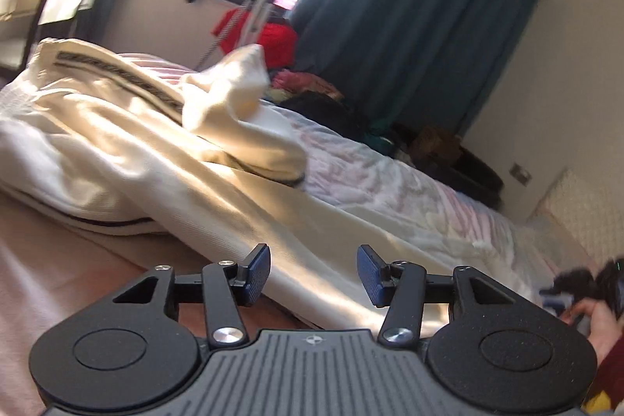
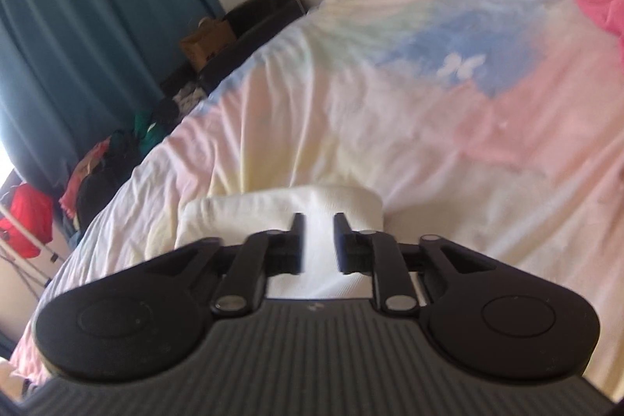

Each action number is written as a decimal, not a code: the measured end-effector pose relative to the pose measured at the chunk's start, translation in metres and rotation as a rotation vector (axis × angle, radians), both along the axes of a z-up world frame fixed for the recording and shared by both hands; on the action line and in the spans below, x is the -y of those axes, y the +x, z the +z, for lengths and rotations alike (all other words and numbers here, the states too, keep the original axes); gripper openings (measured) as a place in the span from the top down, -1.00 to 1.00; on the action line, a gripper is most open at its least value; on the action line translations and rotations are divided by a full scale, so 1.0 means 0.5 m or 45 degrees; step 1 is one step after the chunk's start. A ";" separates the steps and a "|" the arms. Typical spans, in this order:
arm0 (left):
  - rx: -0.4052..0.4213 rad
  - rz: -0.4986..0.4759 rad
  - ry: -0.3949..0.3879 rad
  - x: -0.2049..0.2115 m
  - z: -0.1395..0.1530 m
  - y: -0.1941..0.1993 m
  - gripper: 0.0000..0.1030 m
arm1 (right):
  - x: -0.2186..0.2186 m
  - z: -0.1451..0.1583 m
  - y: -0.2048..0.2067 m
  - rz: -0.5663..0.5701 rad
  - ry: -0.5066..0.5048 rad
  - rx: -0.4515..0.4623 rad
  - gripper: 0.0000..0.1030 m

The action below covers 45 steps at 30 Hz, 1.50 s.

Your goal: Fold clothes

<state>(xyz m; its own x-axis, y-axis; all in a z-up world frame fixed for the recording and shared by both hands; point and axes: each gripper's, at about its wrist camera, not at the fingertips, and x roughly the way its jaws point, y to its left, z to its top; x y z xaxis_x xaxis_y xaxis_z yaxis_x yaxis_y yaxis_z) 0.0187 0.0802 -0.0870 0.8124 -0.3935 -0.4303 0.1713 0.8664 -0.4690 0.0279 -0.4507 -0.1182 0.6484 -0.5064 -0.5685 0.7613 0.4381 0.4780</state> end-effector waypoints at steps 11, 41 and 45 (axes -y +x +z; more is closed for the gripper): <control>-0.404 0.652 -0.641 -0.282 -0.079 0.063 -0.28 | 0.041 -0.047 -0.040 -0.203 0.121 -0.040 -0.37; -0.099 0.659 -0.640 -0.455 0.029 -0.107 0.81 | 0.029 -0.026 -0.082 -0.232 0.219 0.226 0.87; -0.262 0.695 -0.321 -0.439 0.030 -0.114 0.80 | 0.029 -0.040 -0.112 -0.373 0.293 0.141 0.87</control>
